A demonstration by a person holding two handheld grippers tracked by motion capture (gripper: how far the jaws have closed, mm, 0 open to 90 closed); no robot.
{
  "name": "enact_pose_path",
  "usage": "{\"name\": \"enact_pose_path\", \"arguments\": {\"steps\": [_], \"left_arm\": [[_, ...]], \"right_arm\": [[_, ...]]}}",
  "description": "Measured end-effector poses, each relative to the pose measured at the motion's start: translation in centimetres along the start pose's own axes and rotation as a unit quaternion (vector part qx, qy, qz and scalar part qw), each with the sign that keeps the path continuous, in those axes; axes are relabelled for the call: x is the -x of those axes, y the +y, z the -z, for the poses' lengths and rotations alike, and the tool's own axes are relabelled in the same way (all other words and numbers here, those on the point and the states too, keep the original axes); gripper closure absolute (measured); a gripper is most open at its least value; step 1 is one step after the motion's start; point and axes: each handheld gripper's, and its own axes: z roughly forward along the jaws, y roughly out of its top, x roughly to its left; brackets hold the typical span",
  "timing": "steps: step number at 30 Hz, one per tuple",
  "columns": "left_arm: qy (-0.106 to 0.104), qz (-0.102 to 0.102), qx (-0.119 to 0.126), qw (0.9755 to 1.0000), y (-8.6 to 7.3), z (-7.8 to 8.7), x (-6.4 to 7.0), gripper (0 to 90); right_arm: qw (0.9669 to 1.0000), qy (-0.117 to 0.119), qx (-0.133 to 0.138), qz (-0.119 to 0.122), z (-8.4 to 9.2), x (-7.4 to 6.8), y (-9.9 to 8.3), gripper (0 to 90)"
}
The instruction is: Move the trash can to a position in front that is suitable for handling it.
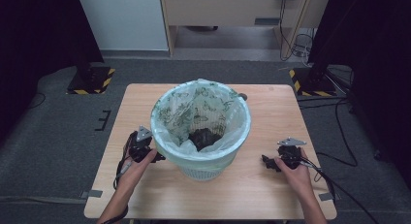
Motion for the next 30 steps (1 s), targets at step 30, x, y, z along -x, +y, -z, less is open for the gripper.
{"name": "enact_pose_path", "arguments": {"steps": [30], "left_arm": [[-0.062,-0.038,-0.004,0.9974,1.8,-3.4,3.0,5.0]], "right_arm": [[1.0,0.004,-0.001,0.002,0.2,-0.1,-0.2,2.1]]}}
